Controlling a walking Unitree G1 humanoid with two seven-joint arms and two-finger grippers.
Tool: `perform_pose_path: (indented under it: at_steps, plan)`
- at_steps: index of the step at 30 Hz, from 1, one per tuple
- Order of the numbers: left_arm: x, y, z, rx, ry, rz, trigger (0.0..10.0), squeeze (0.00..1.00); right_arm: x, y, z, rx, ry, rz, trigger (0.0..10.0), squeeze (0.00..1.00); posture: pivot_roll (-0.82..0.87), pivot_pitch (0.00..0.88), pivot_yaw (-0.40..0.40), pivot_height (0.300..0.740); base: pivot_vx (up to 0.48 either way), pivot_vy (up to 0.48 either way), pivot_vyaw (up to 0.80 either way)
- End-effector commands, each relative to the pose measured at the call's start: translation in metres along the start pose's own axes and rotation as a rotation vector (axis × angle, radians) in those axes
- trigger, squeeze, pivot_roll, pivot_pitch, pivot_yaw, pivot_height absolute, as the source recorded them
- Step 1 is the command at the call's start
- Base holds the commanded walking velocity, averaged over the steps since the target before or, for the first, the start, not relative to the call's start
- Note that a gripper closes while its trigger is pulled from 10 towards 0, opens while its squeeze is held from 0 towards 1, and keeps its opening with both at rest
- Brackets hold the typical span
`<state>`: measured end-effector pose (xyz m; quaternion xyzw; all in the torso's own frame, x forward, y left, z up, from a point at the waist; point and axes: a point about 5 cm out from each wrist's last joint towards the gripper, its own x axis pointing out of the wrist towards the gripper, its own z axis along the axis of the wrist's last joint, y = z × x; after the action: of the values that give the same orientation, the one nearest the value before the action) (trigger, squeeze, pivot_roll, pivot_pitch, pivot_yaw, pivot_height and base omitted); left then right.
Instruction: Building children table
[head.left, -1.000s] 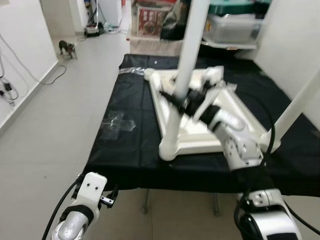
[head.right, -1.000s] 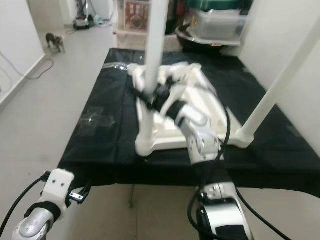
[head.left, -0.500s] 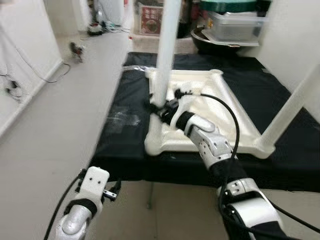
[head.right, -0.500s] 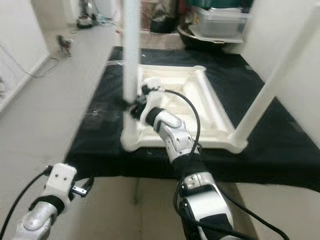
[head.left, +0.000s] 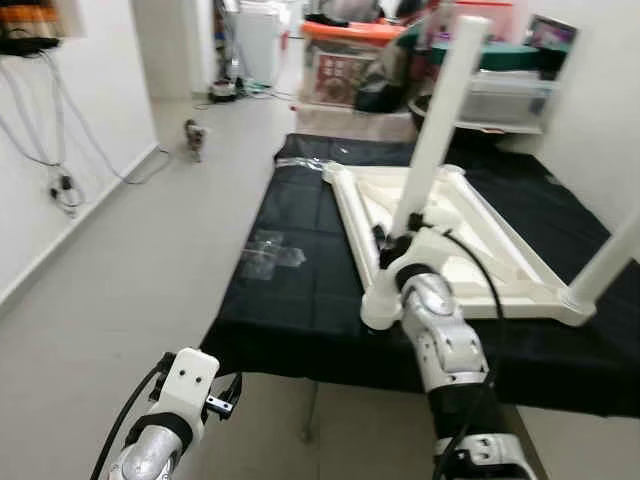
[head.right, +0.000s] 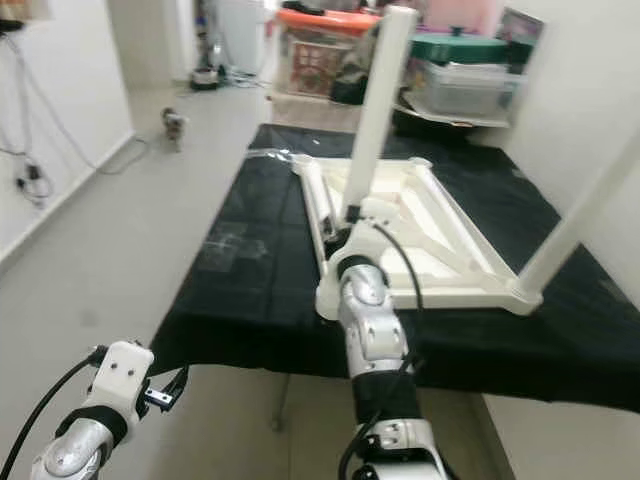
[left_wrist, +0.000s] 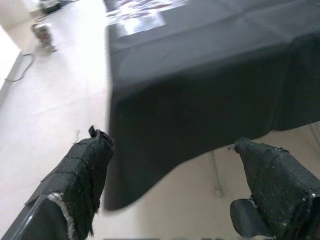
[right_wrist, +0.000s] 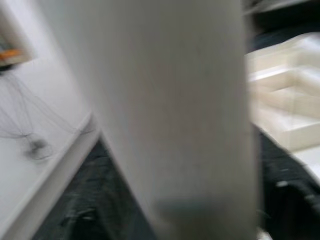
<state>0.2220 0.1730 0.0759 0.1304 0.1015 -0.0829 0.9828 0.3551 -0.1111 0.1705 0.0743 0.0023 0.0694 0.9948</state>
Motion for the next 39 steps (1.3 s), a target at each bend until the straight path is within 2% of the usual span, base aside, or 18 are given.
perform_pose_path:
  at_steps: [1, 5, 12, 13, 14, 15, 20, 21, 22, 23, 24, 25, 26, 29, 30, 35, 36, 39]
  plan:
    - [0.000, -0.001, -0.005, 0.001, 0.020, -0.007, 10.0, 0.00, 0.011, 0.013, 0.021, 0.026, -0.078, 0.178, 10.0, 0.00, 0.12, 0.000, -0.061, 0.740, 0.000, 0.000, 0.00]
    - [0.000, -0.002, -0.006, 0.000, 0.020, -0.006, 10.0, 0.00, 0.013, 0.023, 0.052, 0.065, -0.147, 0.501, 10.0, 0.00, 0.12, 0.000, -0.064, 0.740, 0.000, 0.000, 0.00]
    - [0.001, -0.003, -0.005, 0.001, 0.017, -0.010, 10.0, 0.00, 0.007, 0.023, 0.044, -0.049, -0.073, 0.797, 10.0, 0.00, 0.13, 0.000, -0.070, 0.740, 0.000, 0.000, 0.00]
    - [0.001, -0.003, -0.005, 0.002, 0.017, -0.009, 10.0, 0.00, 0.007, 0.024, 0.037, -0.065, -0.047, 0.840, 2.5, 0.00, 0.13, 0.000, -0.073, 0.740, 0.000, 0.000, 0.00]
    - [0.001, -0.003, -0.005, 0.002, 0.017, -0.009, 10.0, 0.00, 0.007, 0.024, 0.037, -0.065, -0.047, 0.840, 2.5, 0.00, 0.13, 0.000, -0.073, 0.740, 0.000, 0.000, 0.00]
    - [0.001, -0.003, -0.005, 0.002, 0.016, -0.008, 10.0, 0.00, 0.007, 0.025, 0.030, -0.051, -0.026, 0.852, 0.0, 0.00, 0.14, 0.000, -0.076, 0.740, 0.000, 0.000, 0.00]
    - [0.001, -0.002, -0.005, 0.003, 0.016, -0.007, 10.0, 0.00, 0.009, 0.025, 0.026, -0.049, -0.026, 0.839, 0.0, 0.00, 0.14, 0.000, -0.076, 0.740, 0.000, 0.000, 0.00]
    - [0.000, -0.002, -0.005, 0.004, 0.017, -0.005, 10.0, 0.00, 0.014, 0.024, 0.020, -0.087, -0.012, 0.737, 0.0, 0.00, 0.14, 0.000, -0.075, 0.740, 0.000, 0.000, 0.00]
    - [-0.002, -0.002, -0.006, 0.004, 0.020, -0.006, 10.0, 0.00, 0.026, 0.000, 0.008, -0.043, 0.041, 0.317, 0.0, 0.00, 0.14, 0.000, -0.071, 0.740, 0.000, 0.000, 0.00]
    - [-0.002, -0.002, -0.006, 0.004, 0.020, -0.006, 10.0, 0.00, 0.026, 0.000, 0.008, -0.043, 0.041, 0.317, 0.0, 0.00, 0.14, 0.000, -0.071, 0.740, 0.000, 0.000, 0.00]
    - [-0.002, -0.002, -0.006, 0.004, 0.021, -0.007, 10.0, 0.00, 0.029, -0.020, -0.001, -0.021, 0.091, 0.022, 0.0, 0.00, 0.13, 0.000, -0.070, 0.740, 0.000, 0.000, 0.00]
    - [-0.002, -0.002, -0.006, 0.004, 0.021, -0.007, 10.0, 0.00, 0.029, -0.020, -0.001, -0.021, 0.091, 0.022, 0.0, 0.00, 0.13, 0.000, -0.070, 0.740, 0.000, 0.000, 0.00]
    - [-0.003, -0.003, -0.006, 0.004, 0.022, -0.009, 10.0, 0.00, 0.020, -0.036, -0.014, -0.035, 0.123, -0.248, 0.0, 0.00, 0.13, 0.000, -0.070, 0.740, 0.000, 0.000, 0.00]
    - [-0.001, -0.004, -0.004, -0.003, 0.018, -0.015, 10.0, 0.00, -0.005, -0.022, -0.029, -0.044, 0.138, -0.329, 0.0, 0.00, 0.12, 0.000, -0.044, 0.740, 0.000, 0.000, 0.00]
    - [-0.001, -0.005, -0.004, -0.002, 0.018, -0.022, 10.0, 0.00, -0.013, -0.008, -0.030, -0.055, 0.134, -0.282, 8.6, 0.00, 0.12, 0.000, -0.039, 0.740, 0.000, 0.000, 0.00]
    - [0.001, -0.006, -0.003, 0.004, 0.017, -0.036, 10.0, 0.00, -0.018, 0.015, -0.025, -0.070, 0.112, -0.120, 10.0, 0.00, 0.11, 0.000, -0.030, 0.740, 0.000, 0.000, 0.00]
    - [0.002, -0.005, -0.002, 0.009, 0.014, -0.040, 10.0, 0.00, -0.014, 0.019, -0.015, -0.055, 0.040, -0.039, 10.0, 1.00, 0.11, 0.000, -0.032, 0.740, 0.000, 0.000, 0.00]
    - [0.004, -0.004, -0.001, 0.011, 0.011, -0.041, 10.0, 0.00, -0.011, 0.021, -0.004, -0.037, -0.025, 0.040, 10.0, 1.00, 0.11, 0.000, -0.035, 0.740, 0.000, 0.000, 0.00]
